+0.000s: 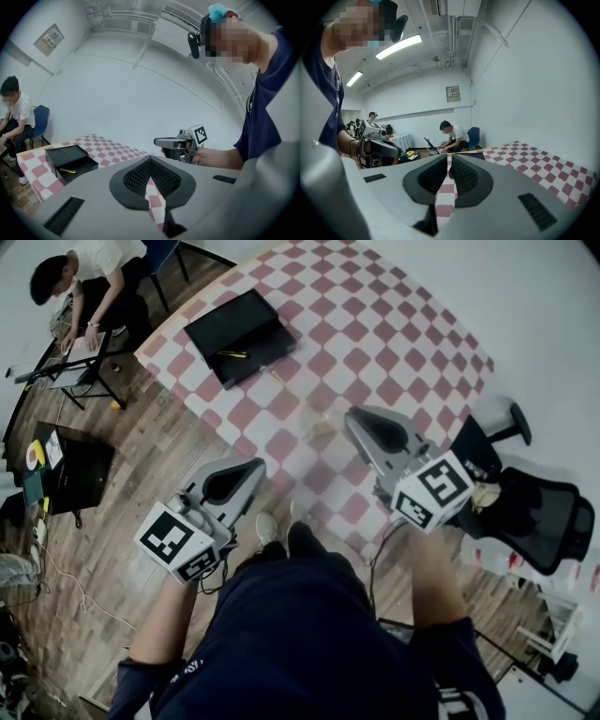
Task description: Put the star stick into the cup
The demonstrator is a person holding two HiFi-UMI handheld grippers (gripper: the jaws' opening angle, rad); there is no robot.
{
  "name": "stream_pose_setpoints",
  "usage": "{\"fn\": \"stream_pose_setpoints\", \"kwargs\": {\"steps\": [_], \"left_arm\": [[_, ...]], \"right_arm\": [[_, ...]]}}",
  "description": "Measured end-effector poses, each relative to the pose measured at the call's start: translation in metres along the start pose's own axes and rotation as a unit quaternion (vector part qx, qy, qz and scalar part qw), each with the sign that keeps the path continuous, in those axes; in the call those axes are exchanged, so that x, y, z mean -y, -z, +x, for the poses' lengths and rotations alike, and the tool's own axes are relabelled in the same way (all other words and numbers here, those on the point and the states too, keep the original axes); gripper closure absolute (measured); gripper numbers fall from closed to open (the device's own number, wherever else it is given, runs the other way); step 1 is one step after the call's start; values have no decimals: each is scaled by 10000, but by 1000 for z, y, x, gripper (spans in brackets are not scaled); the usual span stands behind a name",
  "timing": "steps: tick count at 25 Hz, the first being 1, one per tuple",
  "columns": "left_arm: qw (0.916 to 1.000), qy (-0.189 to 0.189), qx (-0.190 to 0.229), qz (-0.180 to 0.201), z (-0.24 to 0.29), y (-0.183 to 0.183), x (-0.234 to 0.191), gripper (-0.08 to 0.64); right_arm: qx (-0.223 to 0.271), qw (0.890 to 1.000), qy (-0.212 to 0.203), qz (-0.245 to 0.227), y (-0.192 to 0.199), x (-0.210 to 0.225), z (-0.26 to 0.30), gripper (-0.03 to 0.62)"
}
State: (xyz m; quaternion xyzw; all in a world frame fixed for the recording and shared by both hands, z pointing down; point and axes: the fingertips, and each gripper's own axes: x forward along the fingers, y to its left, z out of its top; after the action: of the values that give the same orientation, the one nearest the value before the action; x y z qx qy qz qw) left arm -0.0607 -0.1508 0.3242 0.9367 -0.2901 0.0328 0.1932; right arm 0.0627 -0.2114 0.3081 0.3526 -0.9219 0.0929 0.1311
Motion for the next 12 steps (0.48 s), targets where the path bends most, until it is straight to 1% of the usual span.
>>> {"fn": "stream_pose_setpoints", "kwargs": {"steps": [6, 12], "left_arm": [[9999, 108, -26, 105, -2, -4, 12, 529], [9998, 144, -61, 143, -4, -5, 15, 529]], "right_arm": [[116, 9992, 241, 308, 4, -5, -25, 563], [82, 9984, 295, 472, 13, -14, -35, 568]]}}
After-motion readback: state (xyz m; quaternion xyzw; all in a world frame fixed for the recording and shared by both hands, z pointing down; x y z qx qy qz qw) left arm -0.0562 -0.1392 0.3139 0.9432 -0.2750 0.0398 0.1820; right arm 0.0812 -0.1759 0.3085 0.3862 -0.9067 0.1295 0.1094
